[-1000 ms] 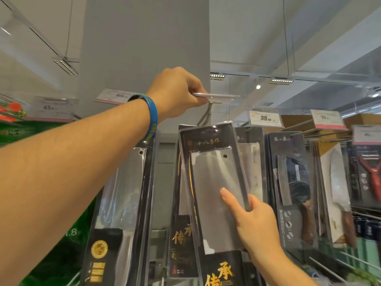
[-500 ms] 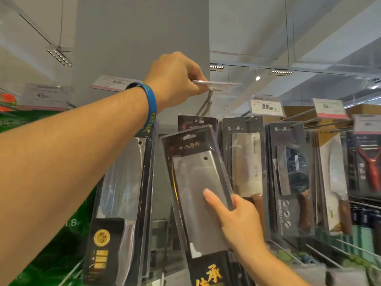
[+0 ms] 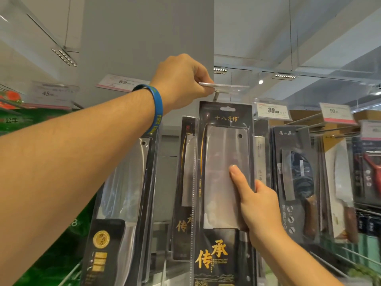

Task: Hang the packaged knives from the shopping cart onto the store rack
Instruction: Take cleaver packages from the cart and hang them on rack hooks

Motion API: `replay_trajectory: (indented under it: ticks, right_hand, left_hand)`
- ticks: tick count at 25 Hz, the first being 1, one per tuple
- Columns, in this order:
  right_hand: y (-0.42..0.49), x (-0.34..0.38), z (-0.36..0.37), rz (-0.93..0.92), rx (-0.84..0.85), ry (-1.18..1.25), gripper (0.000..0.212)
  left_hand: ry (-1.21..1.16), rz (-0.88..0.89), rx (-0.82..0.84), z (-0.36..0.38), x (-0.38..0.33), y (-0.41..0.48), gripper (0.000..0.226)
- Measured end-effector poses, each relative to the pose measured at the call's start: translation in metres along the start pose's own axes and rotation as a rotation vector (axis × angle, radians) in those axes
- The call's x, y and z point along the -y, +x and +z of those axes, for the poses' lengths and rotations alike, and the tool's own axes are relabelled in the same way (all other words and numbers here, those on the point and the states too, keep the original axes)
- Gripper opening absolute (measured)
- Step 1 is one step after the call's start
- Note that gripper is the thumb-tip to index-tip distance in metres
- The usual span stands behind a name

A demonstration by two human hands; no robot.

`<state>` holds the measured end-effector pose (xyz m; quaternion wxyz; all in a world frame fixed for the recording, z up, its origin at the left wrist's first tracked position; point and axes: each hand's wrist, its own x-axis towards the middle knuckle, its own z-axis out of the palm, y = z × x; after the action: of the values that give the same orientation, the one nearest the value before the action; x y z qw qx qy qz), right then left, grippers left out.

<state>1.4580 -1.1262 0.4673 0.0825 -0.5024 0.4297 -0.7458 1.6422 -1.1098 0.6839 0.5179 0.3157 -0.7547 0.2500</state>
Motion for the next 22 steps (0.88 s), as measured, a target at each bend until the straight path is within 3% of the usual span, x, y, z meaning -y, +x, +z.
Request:
replay_trajectory:
  ticks: [3,6,10,14,22]
  right_hand:
    - [0.002,-0.005,0.001,0.038,0.031,0.007,0.081]
    - [0.002,-0.002,0.001,0.061,0.095,0.075,0.053]
    - [-0.002,-0.001,0.0,-0.008,0.135,-0.027,0.059]
    - [-0.02,-0.029,-0.005,0.192,0.165,-0.196,0.069]
    - [-0.002,0.009,0.0,-0.061,0.039,-0.038,0.068]
  left_hand:
    - [-0.009,-0.005,0.001,-0.001,0.001,0.001,0.01]
    - [-0.004,-0.002,-0.009,0.0,0.001,-0.001,0.01]
    - [-0.015,-0.008,-0.025,0.0,0.0,-0.003,0.013]
    - [-0.02,-0.012,-0.026,0.002,-0.002,-0.005,0.013]
    - [-0.011,-0.02,-0.032,0.0,-0.002,-0.002,0.012]
